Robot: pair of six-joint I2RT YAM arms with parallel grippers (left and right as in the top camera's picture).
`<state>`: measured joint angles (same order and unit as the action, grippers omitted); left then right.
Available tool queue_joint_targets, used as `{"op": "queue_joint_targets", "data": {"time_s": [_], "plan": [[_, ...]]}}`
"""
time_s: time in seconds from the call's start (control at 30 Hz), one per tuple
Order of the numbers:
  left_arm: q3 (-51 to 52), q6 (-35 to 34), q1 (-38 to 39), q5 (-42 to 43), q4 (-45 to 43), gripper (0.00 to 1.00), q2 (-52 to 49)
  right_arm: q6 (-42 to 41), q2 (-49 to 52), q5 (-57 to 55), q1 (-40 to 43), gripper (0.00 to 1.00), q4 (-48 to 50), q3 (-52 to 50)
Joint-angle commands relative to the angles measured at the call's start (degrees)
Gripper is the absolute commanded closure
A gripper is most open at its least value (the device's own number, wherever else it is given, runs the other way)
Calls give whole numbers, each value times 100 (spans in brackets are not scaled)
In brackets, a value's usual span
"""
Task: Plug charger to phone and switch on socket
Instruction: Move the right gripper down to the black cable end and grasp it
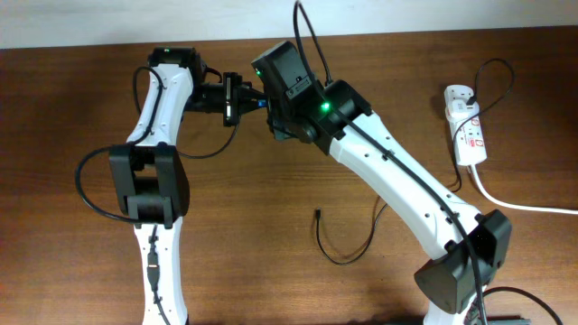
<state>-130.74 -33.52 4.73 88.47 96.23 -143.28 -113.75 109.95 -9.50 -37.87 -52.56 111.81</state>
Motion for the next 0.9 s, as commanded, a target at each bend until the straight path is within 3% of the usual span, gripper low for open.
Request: {"op": "queue_joint_targets", "data": {"time_s": [0.0,0.03,0.13,0.17,0.23,0.27,0.3,0.37,0.47,0.5,0.53,0.63,0.73,0.8,0.87], "plan": [[-83,-22,-24,160,2,100,-37,1453,-96,-37,-28,40,319,94],[-83,63,-24,160,-20,100,-37,2149,-136,-37,-9,2,509,94],[-83,101,-24,129,-743,100,-37,3373,-444,-26,249,2,507,94],[-83,98,-28,-70,-1034,100,-37,4317,-695,153,496,1,446,94],[-83,101,-44,-975,-1735,100,-37,7635,-1235,1738,1104,2,157,94],[-83,214,-66,-1311,-2098,100,-37,8865,-1399,2426,1335,1,-341,94],[-83,664,-94,-1349,-2474,100,-37,9597,-1486,2575,1534,2,-1381,94],[-83,1565,-105,-1346,-2682,100,-37,10299,-1340,2465,1694,1,-3150,9],[-380,2317,-105,-1390,-2675,100,63,9989,-1266,2426,1690,11,-3185,-883],[-691,2439,-116,-1934,-2627,100,240,9956,-1268,2579,1687,11,-2855,-1375],[-1080,2411,-127,-3259,-2409,100,520,9956,-1266,2914,1683,11,-2614,-1834],[-1696,2398,-131,-5692,-2063,100,1102,9857,-1266,3226,1576,16,-1626,-3259],[-1661,2398,-131,-5792,-1910,100,1161,8902,-1266,3351,1414,48,-428,-4446],[-1661,2398,-114,-5790,-1895,100,1161,8273,-1266,3355,1128,59,326,-5066],[-1661,2398,-109,-5790,-1856,100,1161,7888,-1266,3324,925,62,671,-5270]]}}
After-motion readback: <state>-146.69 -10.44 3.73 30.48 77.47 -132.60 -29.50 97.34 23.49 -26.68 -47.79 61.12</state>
